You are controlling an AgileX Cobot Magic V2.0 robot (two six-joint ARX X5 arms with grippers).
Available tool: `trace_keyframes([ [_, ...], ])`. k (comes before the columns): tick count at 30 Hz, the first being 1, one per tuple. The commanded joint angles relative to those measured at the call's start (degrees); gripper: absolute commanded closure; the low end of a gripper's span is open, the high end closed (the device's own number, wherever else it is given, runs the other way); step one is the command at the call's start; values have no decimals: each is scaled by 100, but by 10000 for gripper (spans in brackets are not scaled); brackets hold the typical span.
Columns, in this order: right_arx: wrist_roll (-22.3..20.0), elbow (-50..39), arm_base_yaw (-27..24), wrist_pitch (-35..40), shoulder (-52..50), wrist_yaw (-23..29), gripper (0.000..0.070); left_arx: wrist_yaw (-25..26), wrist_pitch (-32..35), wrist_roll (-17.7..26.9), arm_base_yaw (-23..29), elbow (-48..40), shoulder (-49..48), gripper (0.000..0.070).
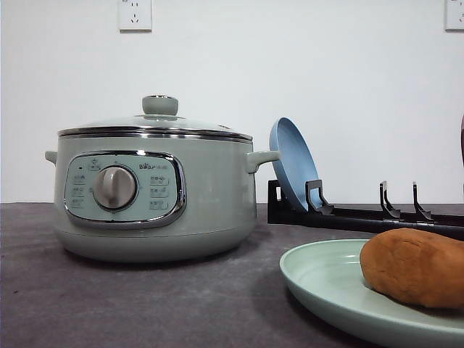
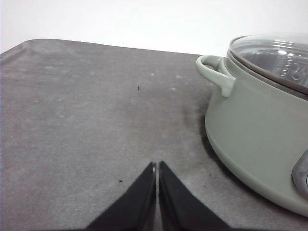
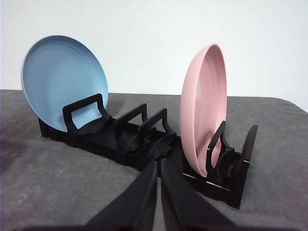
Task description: Transfer potato from steamer to green plate
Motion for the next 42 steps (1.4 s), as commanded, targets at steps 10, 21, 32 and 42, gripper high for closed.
trace_keyframes([
  [10, -42, -28, 11, 48, -13, 21, 699, -13, -28, -17, -4, -116, -7, 700],
  [21, -42, -28, 22, -833, -13, 20, 699, -13, -28, -17, -4, -116, -7, 700],
  [32, -42, -28, 24, -1073, -13, 17, 699, -13, -28, -17, -4, -116, -7, 700],
  [42, -42, -28, 24, -988, -13, 20, 699, -13, -28, -17, -4, -116, -7, 700],
])
